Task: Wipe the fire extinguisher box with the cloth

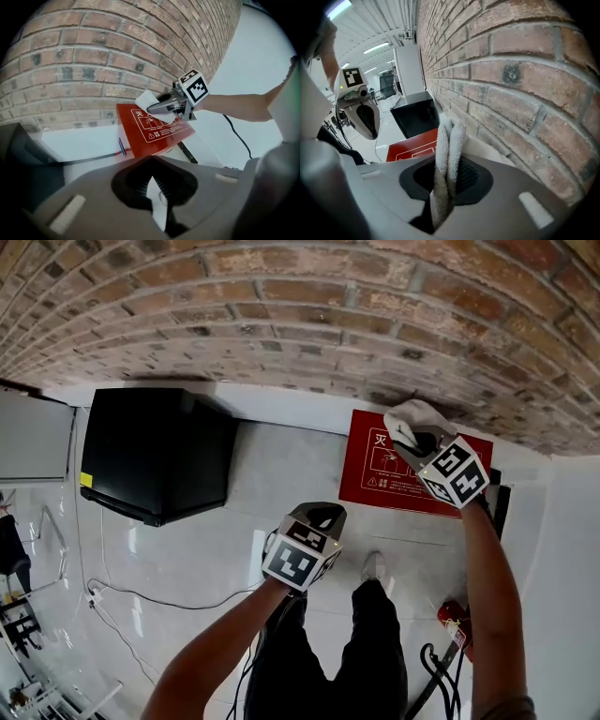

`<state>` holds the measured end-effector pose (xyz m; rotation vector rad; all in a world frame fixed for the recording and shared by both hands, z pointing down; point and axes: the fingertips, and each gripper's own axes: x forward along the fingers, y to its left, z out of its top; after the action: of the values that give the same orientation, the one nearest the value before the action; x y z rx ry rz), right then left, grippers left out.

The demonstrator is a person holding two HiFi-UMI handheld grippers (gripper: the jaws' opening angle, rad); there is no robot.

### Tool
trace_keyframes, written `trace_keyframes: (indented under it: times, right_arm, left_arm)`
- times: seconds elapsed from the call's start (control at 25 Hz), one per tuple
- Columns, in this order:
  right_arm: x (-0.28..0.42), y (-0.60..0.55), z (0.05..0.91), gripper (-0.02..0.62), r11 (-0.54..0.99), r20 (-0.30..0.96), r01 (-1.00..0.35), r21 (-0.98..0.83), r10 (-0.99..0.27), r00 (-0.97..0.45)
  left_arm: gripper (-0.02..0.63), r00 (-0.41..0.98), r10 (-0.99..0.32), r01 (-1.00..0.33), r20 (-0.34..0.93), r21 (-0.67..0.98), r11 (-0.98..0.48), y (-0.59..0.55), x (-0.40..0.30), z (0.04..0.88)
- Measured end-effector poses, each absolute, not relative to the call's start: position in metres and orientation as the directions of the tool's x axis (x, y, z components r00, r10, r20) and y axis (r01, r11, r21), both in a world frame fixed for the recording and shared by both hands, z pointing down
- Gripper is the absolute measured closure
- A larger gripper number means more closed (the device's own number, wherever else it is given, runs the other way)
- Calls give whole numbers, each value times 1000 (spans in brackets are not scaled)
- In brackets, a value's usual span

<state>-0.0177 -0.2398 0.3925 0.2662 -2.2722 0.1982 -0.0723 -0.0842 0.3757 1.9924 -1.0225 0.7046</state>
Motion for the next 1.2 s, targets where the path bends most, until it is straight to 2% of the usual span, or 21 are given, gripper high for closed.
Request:
trace_keyframes:
  times: [0.44, 0.76, 0.92, 1.2]
  right_arm:
    - [-28, -132, 402, 515, 974, 764, -204, -96, -59, -642]
    - [-83, -75, 406, 517, 989, 785, -54, -139, 77, -615]
    - [-112, -78, 409, 515, 987, 808, -67, -143, 77, -584]
    - [-132, -130, 408, 515, 966, 800, -192, -175, 25, -600]
  left_arm:
    - [606, 553, -395, -823, 733, 410, -393, -71, -90, 373]
    - [606, 521, -380, -837, 764, 370, -402, -55, -131, 371]
    - [606, 526, -376, -830, 762, 364, -423, -47, -155, 370]
    - [606, 557, -360, -813, 749, 403, -419, -42, -159, 380]
